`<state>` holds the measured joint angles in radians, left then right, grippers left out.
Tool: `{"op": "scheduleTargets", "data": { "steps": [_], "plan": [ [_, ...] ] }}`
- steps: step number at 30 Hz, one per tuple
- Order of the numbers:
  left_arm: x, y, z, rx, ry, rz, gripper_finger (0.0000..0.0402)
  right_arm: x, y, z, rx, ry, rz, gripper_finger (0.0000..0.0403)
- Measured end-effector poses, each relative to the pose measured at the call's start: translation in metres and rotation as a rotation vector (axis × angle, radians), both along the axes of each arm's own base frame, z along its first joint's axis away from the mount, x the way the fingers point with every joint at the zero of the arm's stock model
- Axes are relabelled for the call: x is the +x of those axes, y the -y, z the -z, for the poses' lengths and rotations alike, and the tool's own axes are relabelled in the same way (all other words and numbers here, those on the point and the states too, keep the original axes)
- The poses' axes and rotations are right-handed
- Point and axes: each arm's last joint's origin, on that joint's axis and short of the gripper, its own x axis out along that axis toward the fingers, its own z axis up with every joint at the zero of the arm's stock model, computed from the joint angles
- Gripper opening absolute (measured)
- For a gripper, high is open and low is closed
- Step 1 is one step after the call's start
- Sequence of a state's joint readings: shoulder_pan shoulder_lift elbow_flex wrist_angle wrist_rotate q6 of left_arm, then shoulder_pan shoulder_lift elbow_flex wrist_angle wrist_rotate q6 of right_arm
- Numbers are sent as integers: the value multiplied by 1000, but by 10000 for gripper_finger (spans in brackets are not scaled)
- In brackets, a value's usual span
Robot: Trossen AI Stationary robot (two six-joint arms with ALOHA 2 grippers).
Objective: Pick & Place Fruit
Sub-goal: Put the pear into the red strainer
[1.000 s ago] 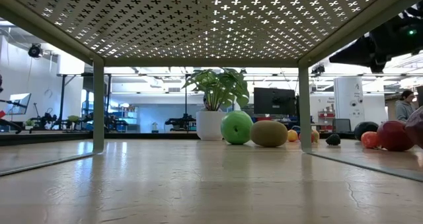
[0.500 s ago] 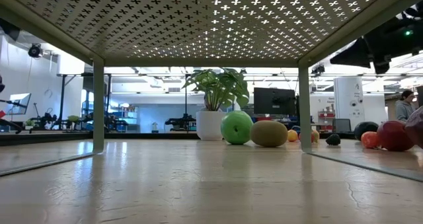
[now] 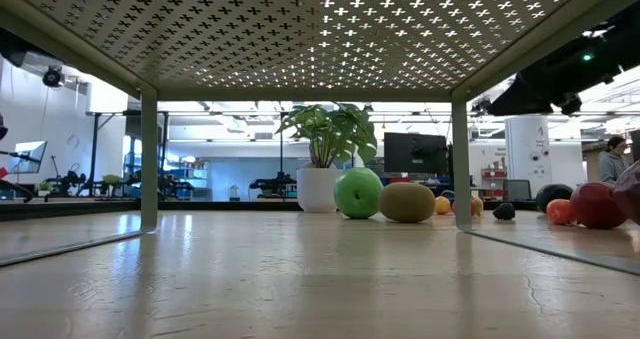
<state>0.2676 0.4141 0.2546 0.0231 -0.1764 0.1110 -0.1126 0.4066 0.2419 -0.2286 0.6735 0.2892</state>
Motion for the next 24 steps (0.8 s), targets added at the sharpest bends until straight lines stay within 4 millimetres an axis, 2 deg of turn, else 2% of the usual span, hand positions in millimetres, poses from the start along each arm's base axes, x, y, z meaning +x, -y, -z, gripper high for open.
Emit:
{"op": "scheduleTargets", "data": {
  "steps": [9, 17, 24],
  "plan": [
    [0, 0, 0, 0, -2, 0, 301, 24, 20, -13, 42, -143, 47, 160],
    [0, 0, 0, -1, -3, 0, 300, 38, 62, -16, 165, -261, -46, 178],
    [0, 0, 0, -1, -3, 0, 300, 42, 97, -6, 295, -321, -76, 176]
  ]
}}
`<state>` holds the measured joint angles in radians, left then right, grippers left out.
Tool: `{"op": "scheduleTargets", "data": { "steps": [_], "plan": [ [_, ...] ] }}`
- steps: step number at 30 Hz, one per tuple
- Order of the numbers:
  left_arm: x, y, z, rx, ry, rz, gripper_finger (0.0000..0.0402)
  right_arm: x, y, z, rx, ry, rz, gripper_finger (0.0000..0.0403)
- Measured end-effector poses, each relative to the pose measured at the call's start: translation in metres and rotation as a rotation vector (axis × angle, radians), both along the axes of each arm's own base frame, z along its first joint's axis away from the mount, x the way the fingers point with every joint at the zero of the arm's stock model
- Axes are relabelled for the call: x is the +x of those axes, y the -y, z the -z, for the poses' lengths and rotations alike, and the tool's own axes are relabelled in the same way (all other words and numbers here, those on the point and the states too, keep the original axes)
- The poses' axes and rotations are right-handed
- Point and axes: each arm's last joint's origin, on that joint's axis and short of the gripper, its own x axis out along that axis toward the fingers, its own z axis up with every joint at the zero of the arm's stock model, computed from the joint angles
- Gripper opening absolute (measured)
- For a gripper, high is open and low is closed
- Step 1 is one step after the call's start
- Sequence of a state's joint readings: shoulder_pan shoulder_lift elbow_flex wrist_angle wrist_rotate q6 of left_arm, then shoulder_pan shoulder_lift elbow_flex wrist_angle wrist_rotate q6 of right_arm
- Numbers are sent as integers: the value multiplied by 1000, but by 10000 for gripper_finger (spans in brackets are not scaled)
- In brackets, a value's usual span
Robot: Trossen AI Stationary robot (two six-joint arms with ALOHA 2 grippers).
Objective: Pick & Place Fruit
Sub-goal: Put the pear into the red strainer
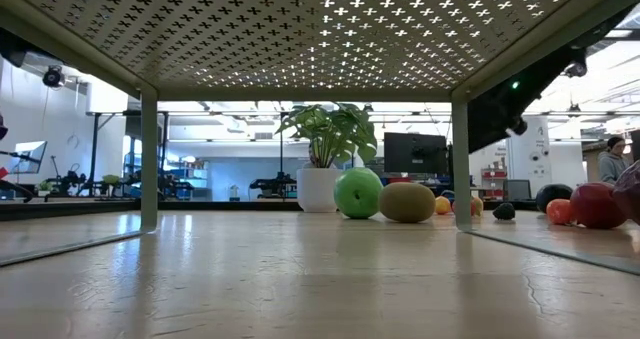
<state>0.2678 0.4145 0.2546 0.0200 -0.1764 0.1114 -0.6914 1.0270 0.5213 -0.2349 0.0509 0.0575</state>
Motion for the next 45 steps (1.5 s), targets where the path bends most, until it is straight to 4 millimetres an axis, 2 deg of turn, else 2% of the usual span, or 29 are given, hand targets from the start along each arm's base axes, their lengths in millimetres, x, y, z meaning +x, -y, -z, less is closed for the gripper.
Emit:
{"op": "scheduleTargets", "data": {
  "steps": [11, 18, 33, 45],
  "plan": [
    [0, 0, 0, 0, 1, 0, 300, 27, 29, 23, 68, -171, -92, 162],
    [0, 0, 0, 0, 1, 0, 300, 35, 32, 38, 150, -175, -197, 187],
    [0, 0, 0, 1, 2, 0, 301, 46, 41, 60, 151, -177, -196, 215],
    [0, 0, 0, 1, 2, 0, 300, 51, 46, 80, 166, -224, -182, 169]
  ]
}}
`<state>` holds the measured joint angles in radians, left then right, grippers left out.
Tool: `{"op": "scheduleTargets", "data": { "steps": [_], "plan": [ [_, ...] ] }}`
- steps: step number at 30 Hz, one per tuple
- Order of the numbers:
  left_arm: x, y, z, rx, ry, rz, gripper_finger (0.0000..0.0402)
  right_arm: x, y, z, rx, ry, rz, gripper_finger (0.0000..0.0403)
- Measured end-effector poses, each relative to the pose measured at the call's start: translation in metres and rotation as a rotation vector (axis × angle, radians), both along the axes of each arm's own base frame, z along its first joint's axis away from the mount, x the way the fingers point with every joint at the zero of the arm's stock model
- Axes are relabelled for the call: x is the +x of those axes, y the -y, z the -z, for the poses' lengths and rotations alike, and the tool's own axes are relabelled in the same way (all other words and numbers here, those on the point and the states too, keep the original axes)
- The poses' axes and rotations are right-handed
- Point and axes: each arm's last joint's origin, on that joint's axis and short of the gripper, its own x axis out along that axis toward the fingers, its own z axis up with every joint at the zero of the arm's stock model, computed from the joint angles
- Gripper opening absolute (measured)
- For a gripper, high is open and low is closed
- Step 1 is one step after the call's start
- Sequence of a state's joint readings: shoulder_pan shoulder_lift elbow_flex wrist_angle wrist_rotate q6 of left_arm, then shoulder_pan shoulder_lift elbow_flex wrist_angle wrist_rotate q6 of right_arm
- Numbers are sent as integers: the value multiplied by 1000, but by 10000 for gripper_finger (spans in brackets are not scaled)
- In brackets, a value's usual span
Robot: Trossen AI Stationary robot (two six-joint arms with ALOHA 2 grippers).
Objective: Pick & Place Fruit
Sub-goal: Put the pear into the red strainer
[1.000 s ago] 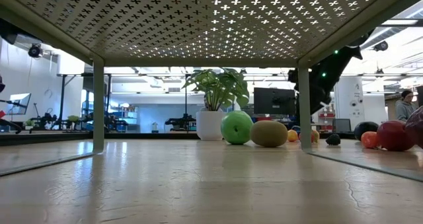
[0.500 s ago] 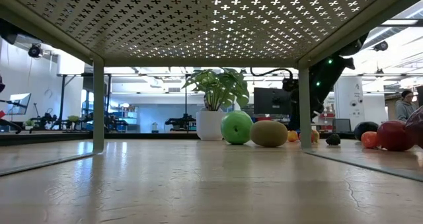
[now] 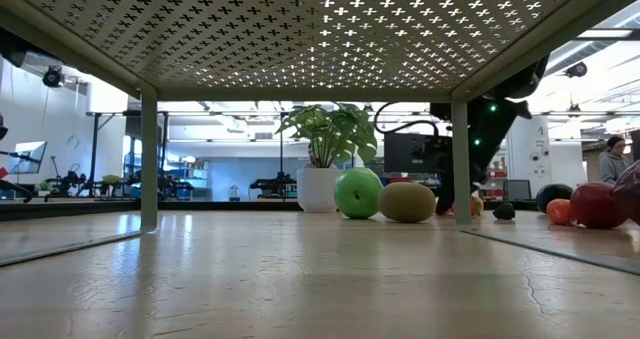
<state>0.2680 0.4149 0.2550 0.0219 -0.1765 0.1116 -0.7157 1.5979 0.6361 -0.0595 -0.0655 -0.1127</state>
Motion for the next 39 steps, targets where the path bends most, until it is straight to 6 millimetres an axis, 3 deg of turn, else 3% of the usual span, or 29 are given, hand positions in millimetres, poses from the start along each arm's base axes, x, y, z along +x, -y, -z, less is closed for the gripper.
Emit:
{"op": "scheduleTargets", "data": {
  "steps": [9, 23, 30, 39],
  "plan": [
    [0, 0, 0, 0, 0, 0, 300, -1, 1, -5, -57, -11, 15, 125],
    [0, 0, 0, 0, -1, 0, 300, -5, -7, -21, -44, 9, -8, 123],
    [0, 0, 0, 0, -1, 0, 300, -3, -25, -51, -68, 118, -74, 128],
    [0, 0, 0, 0, 0, 0, 300, -5, -63, -100, -167, 300, -183, 125]
  ]
}}
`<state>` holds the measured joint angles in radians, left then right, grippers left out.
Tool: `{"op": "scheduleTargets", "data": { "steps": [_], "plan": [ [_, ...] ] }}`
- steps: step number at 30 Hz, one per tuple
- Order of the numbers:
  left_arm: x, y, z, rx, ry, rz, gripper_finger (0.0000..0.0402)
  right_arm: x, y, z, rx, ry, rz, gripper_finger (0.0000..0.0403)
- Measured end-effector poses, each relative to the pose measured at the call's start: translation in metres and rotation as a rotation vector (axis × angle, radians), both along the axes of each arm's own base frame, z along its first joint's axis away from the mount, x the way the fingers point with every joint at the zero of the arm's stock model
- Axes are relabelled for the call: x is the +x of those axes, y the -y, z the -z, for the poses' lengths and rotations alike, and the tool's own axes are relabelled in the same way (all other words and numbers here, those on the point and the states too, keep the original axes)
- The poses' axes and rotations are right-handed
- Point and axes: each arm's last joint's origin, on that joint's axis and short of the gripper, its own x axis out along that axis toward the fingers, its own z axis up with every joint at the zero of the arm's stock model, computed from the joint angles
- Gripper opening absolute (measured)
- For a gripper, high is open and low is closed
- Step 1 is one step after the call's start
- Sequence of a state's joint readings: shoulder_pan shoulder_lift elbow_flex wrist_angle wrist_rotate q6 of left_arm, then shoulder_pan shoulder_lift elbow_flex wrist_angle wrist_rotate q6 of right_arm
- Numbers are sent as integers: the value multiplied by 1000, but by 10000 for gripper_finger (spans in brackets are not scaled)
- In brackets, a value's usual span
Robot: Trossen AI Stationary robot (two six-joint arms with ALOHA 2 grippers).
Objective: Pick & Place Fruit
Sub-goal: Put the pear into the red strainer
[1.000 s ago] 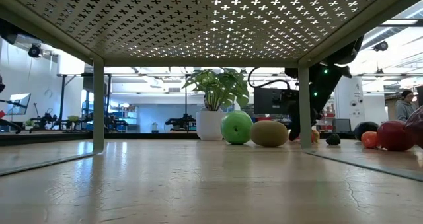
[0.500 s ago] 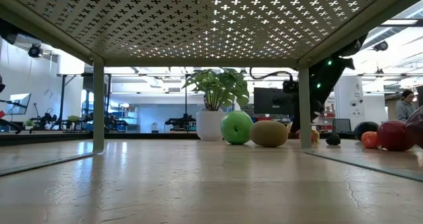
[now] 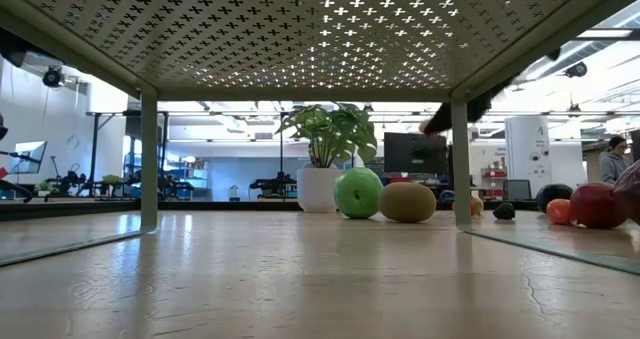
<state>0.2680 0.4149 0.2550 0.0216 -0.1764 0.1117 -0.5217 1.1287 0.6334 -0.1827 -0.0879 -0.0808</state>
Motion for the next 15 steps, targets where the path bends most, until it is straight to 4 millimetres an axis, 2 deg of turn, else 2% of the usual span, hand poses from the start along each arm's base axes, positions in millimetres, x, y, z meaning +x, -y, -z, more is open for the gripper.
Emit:
{"op": "scheduleTargets", "data": {
  "steps": [5, 8, 15],
  "plan": [
    [0, 0, 0, 0, 1, 0, 300, -5, -24, -23, -34, 110, -73, 119],
    [0, 0, 0, 0, 0, 0, 300, -8, -37, -34, -36, 171, -109, 128],
    [0, 0, 0, 0, 0, 0, 300, -12, -70, -49, -24, 263, -243, 133]
  ]
}}
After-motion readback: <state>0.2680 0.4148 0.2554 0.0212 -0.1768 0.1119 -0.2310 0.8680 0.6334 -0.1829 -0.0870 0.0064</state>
